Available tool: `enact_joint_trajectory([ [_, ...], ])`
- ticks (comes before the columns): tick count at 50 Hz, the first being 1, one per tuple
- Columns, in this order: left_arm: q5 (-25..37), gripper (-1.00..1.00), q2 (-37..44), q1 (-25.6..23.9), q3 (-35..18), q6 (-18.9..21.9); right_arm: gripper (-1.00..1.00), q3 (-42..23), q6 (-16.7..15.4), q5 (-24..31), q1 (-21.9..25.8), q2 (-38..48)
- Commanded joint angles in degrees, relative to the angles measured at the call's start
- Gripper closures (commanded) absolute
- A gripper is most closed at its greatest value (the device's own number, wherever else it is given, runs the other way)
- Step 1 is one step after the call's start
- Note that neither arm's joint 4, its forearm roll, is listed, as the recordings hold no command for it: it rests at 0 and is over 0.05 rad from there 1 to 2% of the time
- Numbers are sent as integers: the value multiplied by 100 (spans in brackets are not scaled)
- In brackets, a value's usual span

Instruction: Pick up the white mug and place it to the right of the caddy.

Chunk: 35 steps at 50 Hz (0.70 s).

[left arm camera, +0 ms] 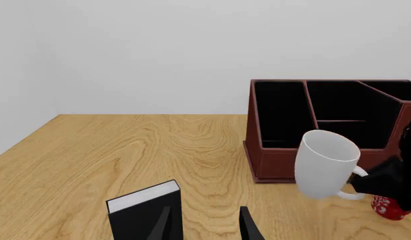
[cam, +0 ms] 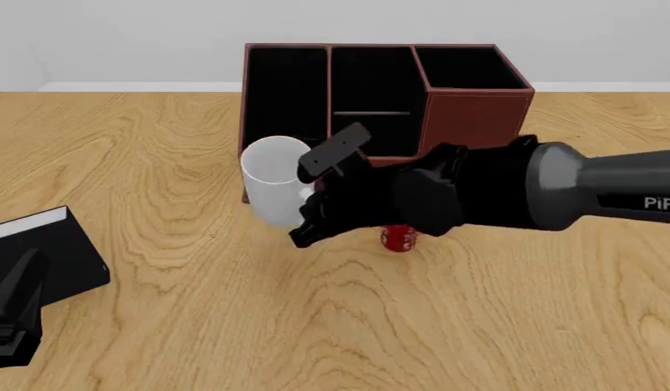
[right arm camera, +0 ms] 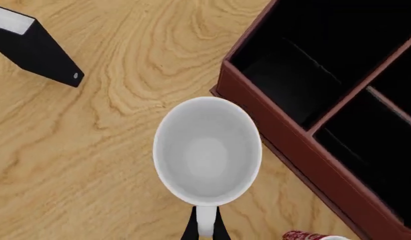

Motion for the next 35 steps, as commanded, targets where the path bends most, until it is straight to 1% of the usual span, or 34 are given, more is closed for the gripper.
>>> enact_joint_trajectory([
  [1, 0, -100, 0, 0, 0, 0, 100, 209, -216, 83, -126, -589],
  [13, 0, -100, 0, 0, 0, 0, 100, 434, -350, 124, -296, -967],
  [23, 0, -100, 0, 0, 0, 0, 100, 587, -521, 240, -496, -1455],
  [24, 0, -100, 0, 0, 0, 0, 100, 639, -591, 244, -576, -1525],
  [29, 0, -100, 0, 0, 0, 0, 100, 685, -604, 283, -626, -1699],
  [35, 0, -100, 0, 0, 0, 0, 100, 775, -700, 301, -755, -1879],
])
